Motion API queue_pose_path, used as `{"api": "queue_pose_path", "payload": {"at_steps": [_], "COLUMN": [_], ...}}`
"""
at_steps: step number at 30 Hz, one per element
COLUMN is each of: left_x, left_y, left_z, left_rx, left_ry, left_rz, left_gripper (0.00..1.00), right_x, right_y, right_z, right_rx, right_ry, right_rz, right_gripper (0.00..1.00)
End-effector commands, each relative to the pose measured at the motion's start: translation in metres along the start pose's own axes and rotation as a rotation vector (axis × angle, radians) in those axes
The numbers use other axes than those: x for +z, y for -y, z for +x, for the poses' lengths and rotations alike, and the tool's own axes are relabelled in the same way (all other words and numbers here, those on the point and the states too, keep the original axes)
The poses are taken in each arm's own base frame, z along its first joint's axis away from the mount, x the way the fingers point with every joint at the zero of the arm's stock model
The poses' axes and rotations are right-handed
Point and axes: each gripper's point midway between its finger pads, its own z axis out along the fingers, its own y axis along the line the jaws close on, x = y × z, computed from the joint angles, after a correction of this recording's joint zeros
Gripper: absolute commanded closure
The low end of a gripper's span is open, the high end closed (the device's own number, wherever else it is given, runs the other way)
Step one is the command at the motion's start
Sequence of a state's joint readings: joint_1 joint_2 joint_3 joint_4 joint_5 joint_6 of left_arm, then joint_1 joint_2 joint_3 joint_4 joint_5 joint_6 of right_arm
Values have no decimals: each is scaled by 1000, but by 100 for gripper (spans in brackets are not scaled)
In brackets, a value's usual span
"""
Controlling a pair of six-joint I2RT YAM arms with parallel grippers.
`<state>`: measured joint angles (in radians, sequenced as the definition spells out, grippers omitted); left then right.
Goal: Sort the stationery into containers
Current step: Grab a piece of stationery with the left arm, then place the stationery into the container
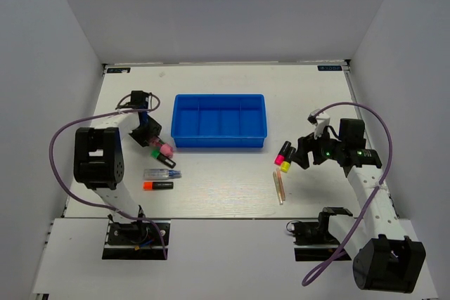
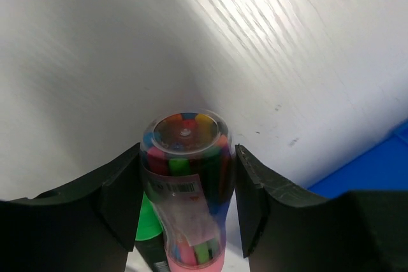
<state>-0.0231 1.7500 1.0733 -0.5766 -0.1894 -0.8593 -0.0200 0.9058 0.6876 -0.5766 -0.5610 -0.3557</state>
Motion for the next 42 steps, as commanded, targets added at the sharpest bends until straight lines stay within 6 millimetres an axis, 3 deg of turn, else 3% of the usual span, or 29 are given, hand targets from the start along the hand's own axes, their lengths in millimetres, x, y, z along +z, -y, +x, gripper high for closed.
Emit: {"api": "queue_pose_path", "payload": {"at_steps": [1, 2, 3, 5, 6, 8, 9, 11, 12, 13, 14, 15, 16, 17, 18, 19, 21, 22, 23, 26, 31, 35, 37, 42], "left_x": [-43, -51, -75, -97, -112, -130, -140, -150, -156, -162, -162, -168, -167, -172, -185, -173, -179, -167, -170, -144, -130, -118, -121, -105], "left_y": [-1, 0, 13, 23, 31, 43, 58, 72, 85, 102, 116, 132, 147, 166, 181, 192, 210, 213, 226, 227, 227, 212, 212, 193], "left_z": [-46, -54, -75, -91, -97, -104, -101, -105, -99, -93, -95, -84, -81, -60, -55, -54, -39, -36, -28, -30, -24, -17, -13, -1], "left_rx": [40, 57, 55, 96, 103, 109, 122, 129, 140, 160, 164, 202, 227, 289, 331, 387, 474, 534, 574, 636, 762, 850, 882, 922], "left_ry": [94, 110, 159, 195, 211, 219, 196, 191, 159, 121, 121, 78, 45, 9, -7, -12, 8, 20, 35, 122, 218, 258, 286, 268], "left_rz": [40, 49, 95, 135, 168, 226, 295, 349, 415, 485, 537, 620, 683, 731, 802, 797, 795, 774, 777, 636, 552, 465, 461, 412], "left_gripper": [100, 100, 100, 100, 100, 100, 100, 100, 100, 100, 100, 100, 100, 100, 100, 100, 100, 100, 100, 100, 100, 100, 100, 100], "right_x": [0, 0, 0, 1, 0, 0, 0, 0, 1, 1, 1, 1, 1, 1, 0, 0, 0, 0, 0, 0, 0, 1, 0, 0], "right_y": [-3, -4, -6, -9, -9, -10, -10, -9, -9, -9, -9, -10, -11, -12, -13, -14, -15, -14, -15, -14, -14, -14, -14, -15], "right_z": [-3, -3, -3, -2, -2, -2, -2, -2, -1, -2, -2, -1, -1, -1, -2, -1, -1, -1, 0, 0, 0, 1, 0, 1], "right_rx": [-25, -23, -24, -25, -21, -23, -24, -24, -21, -24, -20, -20, -21, -23, -25, -20, -26, -25, -26, -28, -30, -33, -33, -32], "right_ry": [12, 11, 9, 11, 8, 11, 12, 12, 9, 9, 7, 7, 5, 8, 11, 8, 11, 12, 12, 11, 11, 11, 14, 11], "right_rz": [-25, -36, -44, -61, -62, -69, -67, -67, -68, -69, -71, -72, -76, -86, -90, -94, -95, -94, -95, -90, -93, -95, -94, -99], "right_gripper": [10, 10, 15, 39, 67, 87, 92, 82, 64, 30, 21, 20, 27, 38, 51, 76, 90, 92, 92, 90, 88, 83, 83, 74]}}
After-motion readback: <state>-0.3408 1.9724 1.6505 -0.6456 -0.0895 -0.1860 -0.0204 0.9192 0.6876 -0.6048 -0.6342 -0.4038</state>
